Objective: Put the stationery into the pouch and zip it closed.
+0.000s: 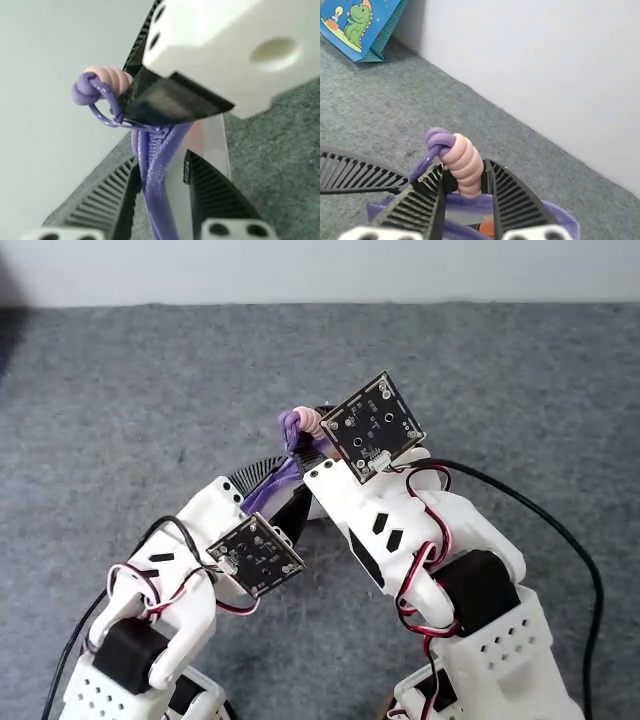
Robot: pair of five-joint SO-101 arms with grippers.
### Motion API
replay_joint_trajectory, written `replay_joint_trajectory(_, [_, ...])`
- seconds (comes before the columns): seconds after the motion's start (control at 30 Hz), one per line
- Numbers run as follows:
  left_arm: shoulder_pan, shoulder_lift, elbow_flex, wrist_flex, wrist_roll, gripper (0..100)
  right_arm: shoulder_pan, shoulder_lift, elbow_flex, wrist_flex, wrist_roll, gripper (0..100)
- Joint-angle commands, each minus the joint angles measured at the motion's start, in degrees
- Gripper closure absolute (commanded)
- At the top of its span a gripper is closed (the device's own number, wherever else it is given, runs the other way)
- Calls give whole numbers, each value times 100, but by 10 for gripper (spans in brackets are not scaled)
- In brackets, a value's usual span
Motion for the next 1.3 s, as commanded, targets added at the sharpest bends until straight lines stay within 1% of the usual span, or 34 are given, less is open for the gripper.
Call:
replay_joint_trajectory(0.0, [229, -62, -84, -123, -62, 993, 66, -189, -62, -4, -44, 991])
replay_joint_trajectory(0.1, [237, -62, -215, -114, 26, 989, 330, -189, -62, -4, -44, 991])
replay_joint_trajectory(0.2, [211, -62, -356, -105, 563, 989, 611, -171, -62, -13, -44, 991])
replay_joint_trajectory(0.23, [229, -62, -391, -97, 642, 989, 690, -163, -62, -13, -44, 991])
replay_joint_trajectory(0.53, [237, -62, -514, 220, 659, 991, 1385, -119, -35, -13, -35, 991])
replay_joint_trajectory(0.6, [237, -62, -593, 325, 659, 991, 1560, -48, 70, -48, 79, 991])
replay_joint_trajectory(0.7, [237, -62, -752, 448, 659, 991, 1938, 48, 264, -409, 273, 991])
replay_joint_trajectory(0.8, [220, -62, -822, 536, 659, 991, 2211, 136, 457, -892, 273, 991])
replay_joint_trajectory(0.97, [193, -114, -840, 545, 668, 991, 2519, 198, 703, -1103, 281, 991])
replay_joint_trajectory(1.07, [176, -378, -822, 686, 668, 991, 2695, 198, 800, -1103, 281, 991])
replay_joint_trajectory(1.27, [167, -668, -743, 818, 668, 991, 2703, 215, 818, -1103, 281, 991])
